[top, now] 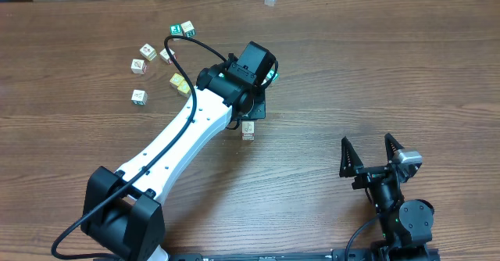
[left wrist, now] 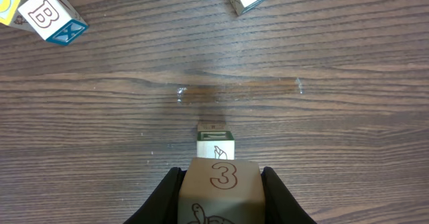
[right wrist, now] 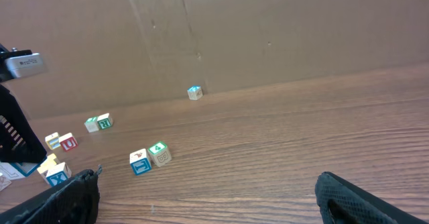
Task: Form a tower
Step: 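Carry the turtle block over the duck-on-butterfly stack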
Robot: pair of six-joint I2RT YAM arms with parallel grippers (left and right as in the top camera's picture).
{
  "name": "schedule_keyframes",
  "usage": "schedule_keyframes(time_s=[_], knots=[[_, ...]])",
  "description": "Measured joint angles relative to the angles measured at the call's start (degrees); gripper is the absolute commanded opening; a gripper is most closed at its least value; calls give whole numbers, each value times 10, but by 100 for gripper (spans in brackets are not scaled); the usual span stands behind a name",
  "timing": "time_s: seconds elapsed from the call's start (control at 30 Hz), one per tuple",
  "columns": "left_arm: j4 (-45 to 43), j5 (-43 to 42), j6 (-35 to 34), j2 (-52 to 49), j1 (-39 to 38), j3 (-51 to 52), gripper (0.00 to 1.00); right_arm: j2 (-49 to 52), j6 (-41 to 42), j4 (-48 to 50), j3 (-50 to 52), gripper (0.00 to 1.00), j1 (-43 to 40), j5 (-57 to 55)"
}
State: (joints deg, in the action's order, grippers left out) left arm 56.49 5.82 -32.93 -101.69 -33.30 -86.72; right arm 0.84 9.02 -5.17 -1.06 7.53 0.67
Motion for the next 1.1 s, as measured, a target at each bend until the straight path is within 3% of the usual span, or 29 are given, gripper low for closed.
schedule_keyframes(time_s=[0.7,1.1], knots=[[2,0,-2,-2,-13,0,12,0,0,0,0,100,0,0],[7,14,-19,-74,-19,1,11,0,0,0,0,100,0,0]])
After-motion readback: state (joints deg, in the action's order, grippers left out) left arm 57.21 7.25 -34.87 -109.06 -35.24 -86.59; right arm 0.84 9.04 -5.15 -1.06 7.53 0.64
